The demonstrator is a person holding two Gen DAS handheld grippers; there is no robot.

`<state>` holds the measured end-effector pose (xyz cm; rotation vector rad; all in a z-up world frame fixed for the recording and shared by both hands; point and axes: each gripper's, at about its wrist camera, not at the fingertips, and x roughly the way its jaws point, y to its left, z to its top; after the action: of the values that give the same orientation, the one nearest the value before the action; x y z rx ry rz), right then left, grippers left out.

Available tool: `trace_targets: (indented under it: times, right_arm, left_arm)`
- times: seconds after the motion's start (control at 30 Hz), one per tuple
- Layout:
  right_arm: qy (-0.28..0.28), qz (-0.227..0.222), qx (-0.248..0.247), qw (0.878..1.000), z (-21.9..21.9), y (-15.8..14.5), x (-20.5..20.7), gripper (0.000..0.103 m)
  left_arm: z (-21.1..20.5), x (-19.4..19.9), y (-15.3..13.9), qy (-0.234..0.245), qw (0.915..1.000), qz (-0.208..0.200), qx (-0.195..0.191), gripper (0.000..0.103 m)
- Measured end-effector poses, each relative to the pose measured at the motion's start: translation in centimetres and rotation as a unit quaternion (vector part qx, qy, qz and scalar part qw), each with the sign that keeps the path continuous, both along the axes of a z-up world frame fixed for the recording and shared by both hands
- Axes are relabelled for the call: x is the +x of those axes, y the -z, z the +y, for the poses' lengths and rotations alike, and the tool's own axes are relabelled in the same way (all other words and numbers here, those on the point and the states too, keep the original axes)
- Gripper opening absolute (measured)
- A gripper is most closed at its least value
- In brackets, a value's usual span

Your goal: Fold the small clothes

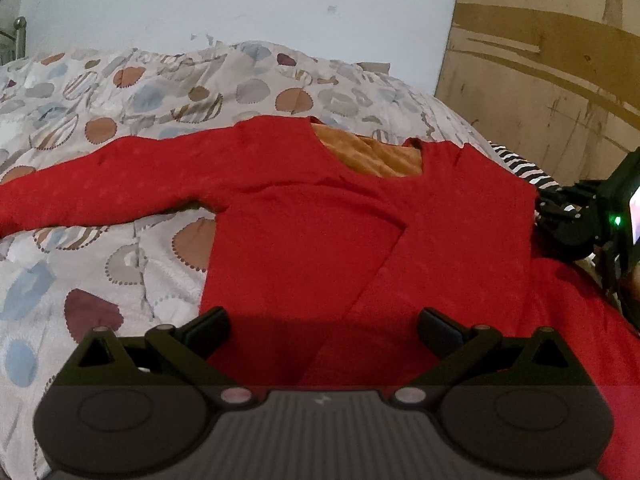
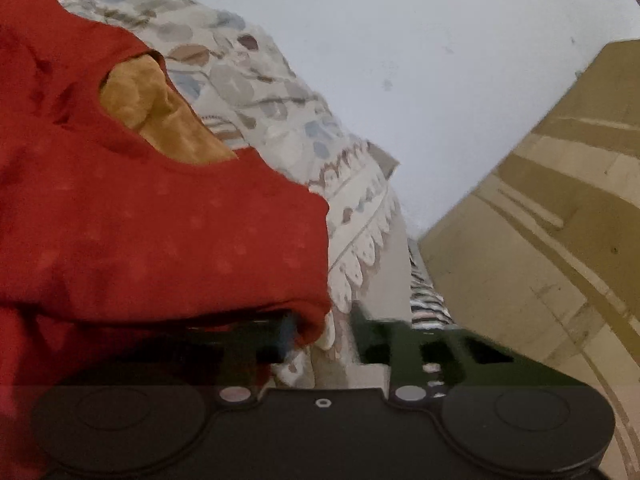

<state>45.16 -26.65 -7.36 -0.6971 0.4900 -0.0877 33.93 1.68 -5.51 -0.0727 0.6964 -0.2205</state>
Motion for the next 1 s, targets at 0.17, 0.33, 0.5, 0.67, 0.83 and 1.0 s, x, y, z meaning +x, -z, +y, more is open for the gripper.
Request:
trace_targets:
  times: [0.17,0.33,0.5,0.67,0.83,1.0]
  right_arm:
    - [0.060,-0.014,0.122,0.991,-2.9,-1.9,-0.2,0.006]
    - [0.130,0.027,0.363,0.922,-8.7,-1.7,0.5,0.005]
    - [0.144,0.041,0.412,0.899,-10.8,-1.7,0.0,0.007]
    - [0.165,-0.002,0.332,0.929,-9.4,-3.6,-1.3,0.065]
    - [0.101,-0.003,0.329,0.939,-7.5,-4.2,1.1,0.083]
    - [0.078,0.049,0.341,0.936,-6.6,-2.0,5.3,0.047]
  left_arm:
    - [-0.7,-0.1,0.2,0.012,0.9998,-0.005,0.015,0.103]
    - [-1.1,-0.2,0.4,0.017,0.9994,-0.006,0.028,0.103]
    - [-1.1,0.2,0.6,0.014,0.9994,0.005,0.032,0.103]
    - [-1.0,-0.1,0.5,0.011,0.9996,0.005,0.026,0.103]
    - [-0.9,-0.1,0.6,0.007,0.9997,0.002,0.022,0.103]
    - [-0.9,0.2,0.6,0.003,0.9999,0.002,0.016,0.103]
